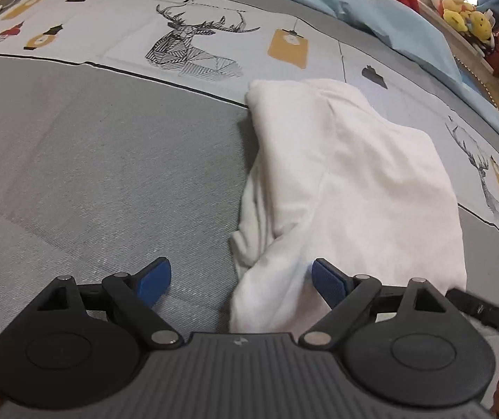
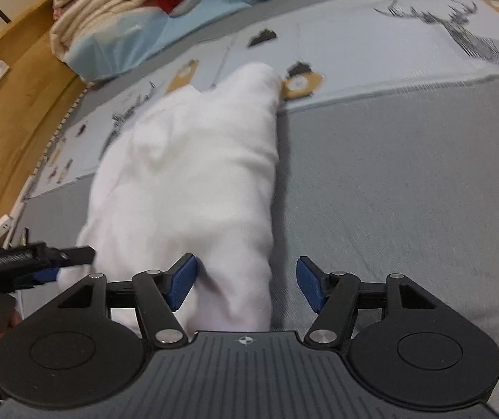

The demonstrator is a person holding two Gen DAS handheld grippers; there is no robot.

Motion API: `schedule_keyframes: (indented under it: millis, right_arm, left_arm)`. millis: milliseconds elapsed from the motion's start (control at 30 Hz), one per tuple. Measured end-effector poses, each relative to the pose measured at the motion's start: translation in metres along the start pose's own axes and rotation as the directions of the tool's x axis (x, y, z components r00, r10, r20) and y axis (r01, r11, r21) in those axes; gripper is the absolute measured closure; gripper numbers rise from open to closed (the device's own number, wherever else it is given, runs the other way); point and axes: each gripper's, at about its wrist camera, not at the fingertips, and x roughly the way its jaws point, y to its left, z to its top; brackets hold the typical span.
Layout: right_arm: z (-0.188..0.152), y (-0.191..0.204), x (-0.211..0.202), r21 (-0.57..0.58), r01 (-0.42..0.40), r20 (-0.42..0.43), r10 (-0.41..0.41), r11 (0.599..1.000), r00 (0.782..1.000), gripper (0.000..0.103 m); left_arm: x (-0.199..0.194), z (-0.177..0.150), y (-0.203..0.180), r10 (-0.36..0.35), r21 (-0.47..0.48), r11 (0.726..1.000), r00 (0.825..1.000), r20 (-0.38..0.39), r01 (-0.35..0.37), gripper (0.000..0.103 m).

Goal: Fold small clothes

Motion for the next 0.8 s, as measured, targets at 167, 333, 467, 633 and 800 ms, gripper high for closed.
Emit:
schedule_keyframes:
  millis: [167,333,467,633,800]
  right_arm:
    - [0.017,0.000,0.006,0.013,-0.016,0.010,0.016,1.000,1.000,0.037]
    - [0.026,-0.007,0.006,0.031,-0.018,0.006,0.017,0.999,1.000,0.035]
    - [0.036,-0.010,0.014,0.051,-0.016,-0.014,0.017,0.999,1.000,0.035]
    - [0.072,-0.006,0.026,0.008,0.038,-0.018,-0.038,0.999,0.999,0.034]
    - [0.132,-0.003,0.051,-0.041,0.043,-0.074,-0.046,0.998,0.996,0.032]
  left_arm:
    - [0.004,-0.001,-0.007,0.005,0.019,1.000,1.000,-0.010,-0.005,0.012]
    - [0.006,-0.001,-0.005,-0.001,0.005,1.000,1.000,-0.021,0.001,0.012]
    - [0.007,-0.001,-0.003,-0.002,-0.005,1.000,1.000,-0.028,0.002,0.012]
    - [0.007,-0.003,0.000,-0.005,-0.021,1.000,0.998,-0.057,0.004,0.012]
    - [0.006,-0.017,0.015,-0.057,-0.137,0.990,0.988,-0.142,0.038,0.012]
